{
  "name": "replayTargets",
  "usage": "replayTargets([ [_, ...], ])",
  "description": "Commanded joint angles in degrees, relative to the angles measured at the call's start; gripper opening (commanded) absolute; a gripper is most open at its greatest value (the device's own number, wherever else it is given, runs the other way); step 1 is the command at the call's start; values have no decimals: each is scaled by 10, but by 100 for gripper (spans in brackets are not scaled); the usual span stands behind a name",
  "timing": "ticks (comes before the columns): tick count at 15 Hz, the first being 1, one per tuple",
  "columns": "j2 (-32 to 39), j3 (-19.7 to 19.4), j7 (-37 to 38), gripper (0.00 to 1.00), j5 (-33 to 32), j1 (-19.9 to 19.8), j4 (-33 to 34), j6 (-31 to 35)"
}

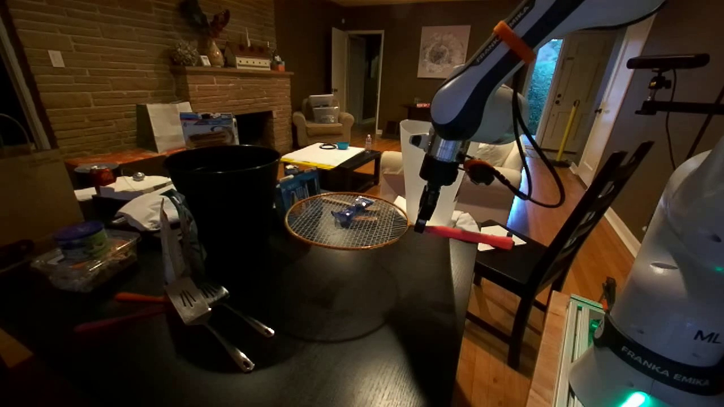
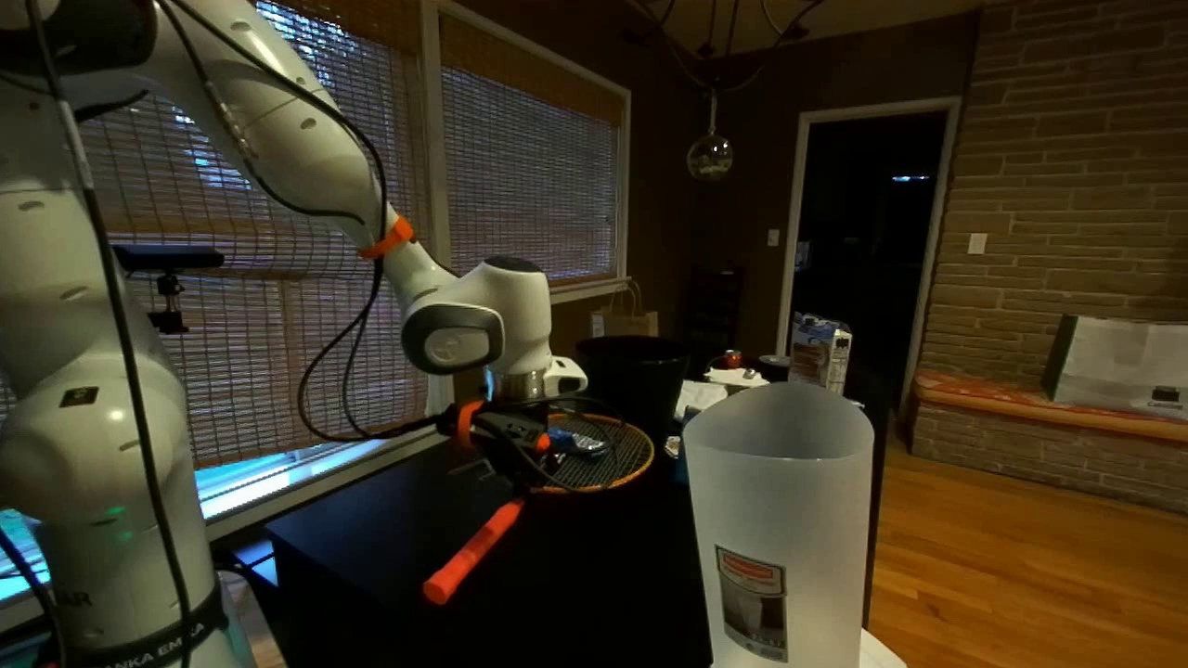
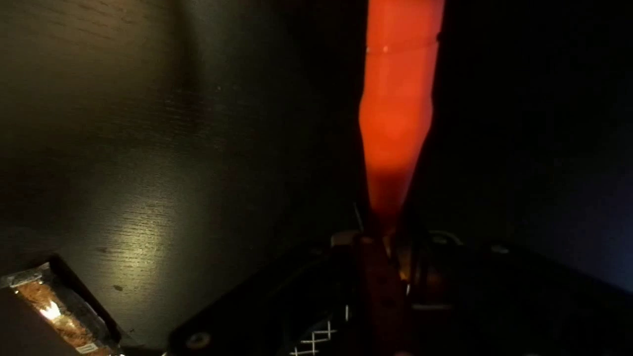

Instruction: Put the chocolate bar inside the trash can using the racket

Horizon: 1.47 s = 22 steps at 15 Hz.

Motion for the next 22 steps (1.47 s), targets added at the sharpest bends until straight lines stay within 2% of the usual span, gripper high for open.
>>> replayTargets([
  [1, -39, -22, -12, 4, -19, 14, 14, -58],
  [11, -68, -21, -15, 4, -52, 30, 84, -155],
  [22, -47, -12, -1, 4, -44, 48, 201, -256],
])
